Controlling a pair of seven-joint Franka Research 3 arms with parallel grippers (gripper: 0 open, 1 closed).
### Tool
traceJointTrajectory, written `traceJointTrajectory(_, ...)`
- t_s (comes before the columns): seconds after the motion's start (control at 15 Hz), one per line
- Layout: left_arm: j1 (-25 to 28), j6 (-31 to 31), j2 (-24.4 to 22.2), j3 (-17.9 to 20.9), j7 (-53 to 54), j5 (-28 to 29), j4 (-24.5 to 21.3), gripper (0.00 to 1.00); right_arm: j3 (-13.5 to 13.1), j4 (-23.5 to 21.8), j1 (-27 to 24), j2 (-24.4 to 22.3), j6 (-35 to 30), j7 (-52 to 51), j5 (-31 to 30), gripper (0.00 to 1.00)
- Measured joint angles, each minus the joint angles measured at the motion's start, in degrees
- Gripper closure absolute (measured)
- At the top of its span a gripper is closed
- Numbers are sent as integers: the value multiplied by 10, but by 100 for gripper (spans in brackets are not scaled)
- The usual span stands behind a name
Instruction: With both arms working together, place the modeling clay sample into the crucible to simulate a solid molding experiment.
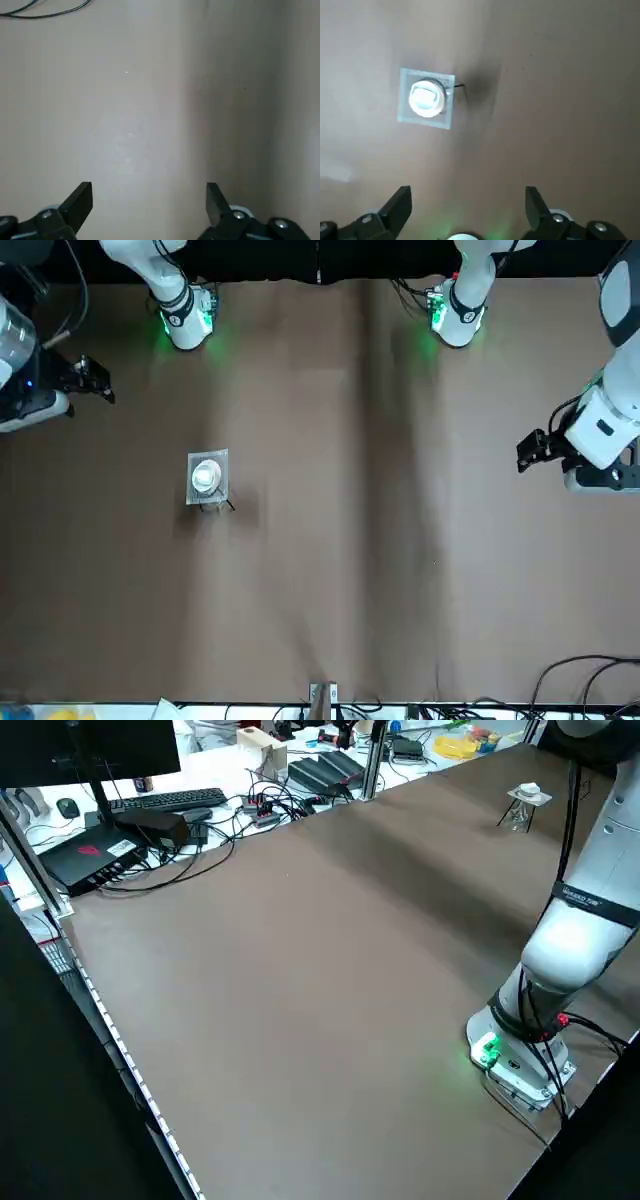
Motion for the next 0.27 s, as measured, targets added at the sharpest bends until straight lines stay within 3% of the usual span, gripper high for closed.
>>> traceJointTrajectory(0.27, 29, 0, -1, 3, 4, 0, 1, 0, 0, 5, 0, -5, -15, 5, -9, 0)
